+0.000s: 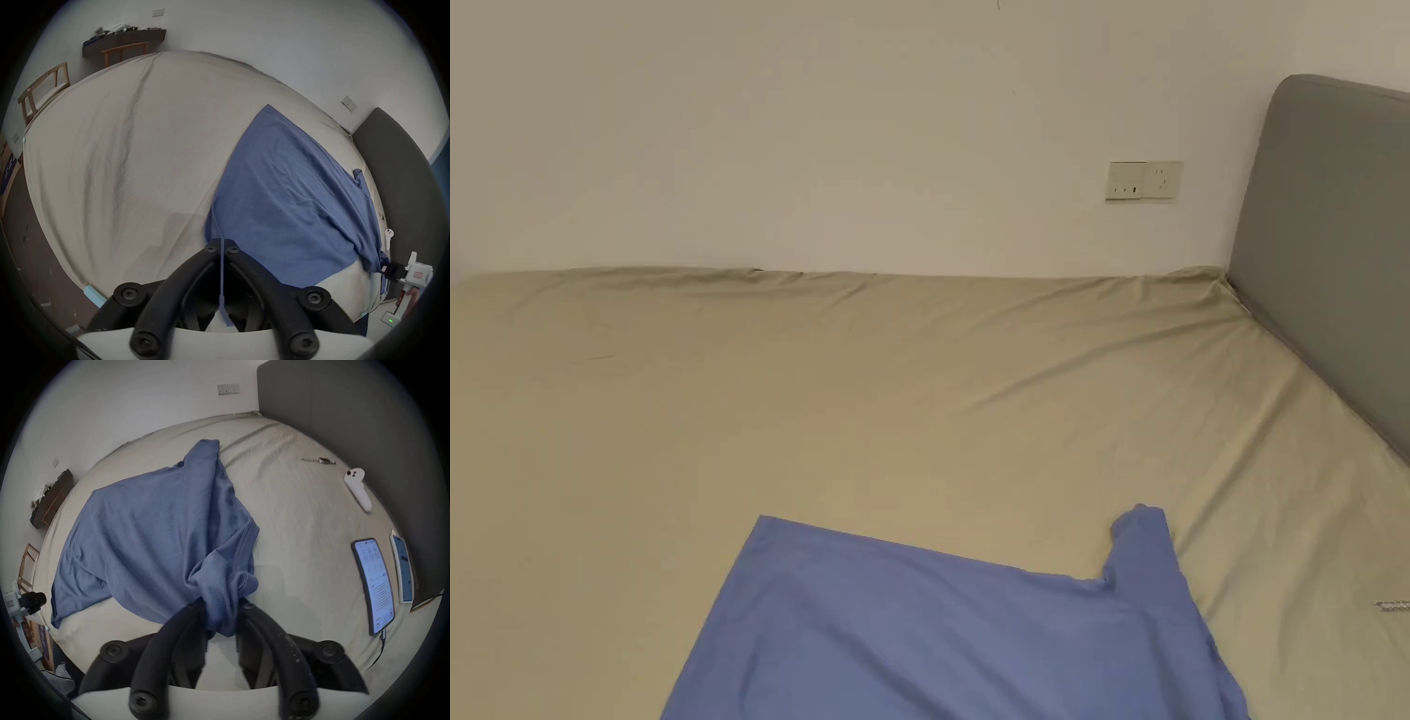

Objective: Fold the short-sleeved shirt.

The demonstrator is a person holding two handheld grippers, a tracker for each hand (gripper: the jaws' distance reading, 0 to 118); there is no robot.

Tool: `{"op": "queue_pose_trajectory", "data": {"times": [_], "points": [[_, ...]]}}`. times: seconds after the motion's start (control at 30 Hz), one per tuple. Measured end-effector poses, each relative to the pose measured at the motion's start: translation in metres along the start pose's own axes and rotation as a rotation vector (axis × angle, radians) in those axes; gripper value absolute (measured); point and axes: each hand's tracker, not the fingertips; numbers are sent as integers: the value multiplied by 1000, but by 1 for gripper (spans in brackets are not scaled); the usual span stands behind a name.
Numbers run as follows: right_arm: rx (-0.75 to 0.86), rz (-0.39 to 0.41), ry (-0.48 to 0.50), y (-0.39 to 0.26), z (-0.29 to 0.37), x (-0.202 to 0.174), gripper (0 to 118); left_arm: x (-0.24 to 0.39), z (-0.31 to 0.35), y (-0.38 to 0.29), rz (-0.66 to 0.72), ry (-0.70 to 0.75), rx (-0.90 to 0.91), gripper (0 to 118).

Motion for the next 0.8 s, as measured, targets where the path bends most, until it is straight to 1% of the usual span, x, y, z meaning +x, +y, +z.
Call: {"op": "queue_pose_trajectory", "data": {"times": [0.03, 0.07, 0.1, 0.13, 0.17, 0.2, 0.27, 0.3, 0.33, 0.37, 0.4, 0.43, 0.47, 0.5, 0.53, 0.57, 0.63, 0.7, 0.8], "points": [[40, 1, -11, 3, 3, 1, 80, -3, 3, 5, -14, -12, 30, 42], [93, 11, -23, 6, 6, 2, 80, 0, 9, 8, -30, -21, 72, 52], [146, 22, -25, 3, 13, 1, 84, 4, 14, 9, -47, -28, 103, 52], [200, 41, -20, 5, 20, 2, 88, 10, 21, 11, -72, -37, 135, 78], [260, 62, -20, 8, 28, 3, 86, 13, 31, 11, -104, -49, 175, 91], [304, 81, -32, 10, 34, 4, 86, 19, 38, 13, -131, -54, 215, 93], [442, 109, -63, 13, 52, -1, 88, 33, 55, 17, -199, -48, 327, 93], [489, 117, -61, 15, 59, -3, 89, 31, 56, 19, -222, -41, 375, 94], [535, 116, -52, 18, 68, -5, 89, 37, 64, 21, -245, -50, 420, 91], [571, 118, -32, 19, 79, -11, 80, 42, 71, 23, -256, -74, 446, 83], [608, 124, -16, 20, 85, -14, 64, 46, 76, 26, -264, -101, 469, 62], [637, 125, -24, 23, 91, -17, 38, 58, 83, 25, -269, -116, 500, 23], [652, 121, -43, 26, 97, -23, 8, 64, 87, 27, -273, -99, 517, 2], [665, 115, -34, 29, 103, -31, 4, 69, 89, 29, -278, -90, 536, 1], [673, 114, -23, 31, 108, -35, 2, 73, 93, 31, -289, -114, 549, 0], [678, 122, 28, 32, 112, -39, 2, 77, 93, 35, -304, -158, 541, 0], [675, 113, 29, 36, 109, -40, 2, 85, 93, 43, -300, -171, 537, 0], [670, 123, 43, 39, 107, -45, 2, 92, 84, 54, -319, -187, 538, 0], [658, 129, 44, 45, 98, -47, 2, 110, 65, 93, -352, -189, 509, 0]]}}
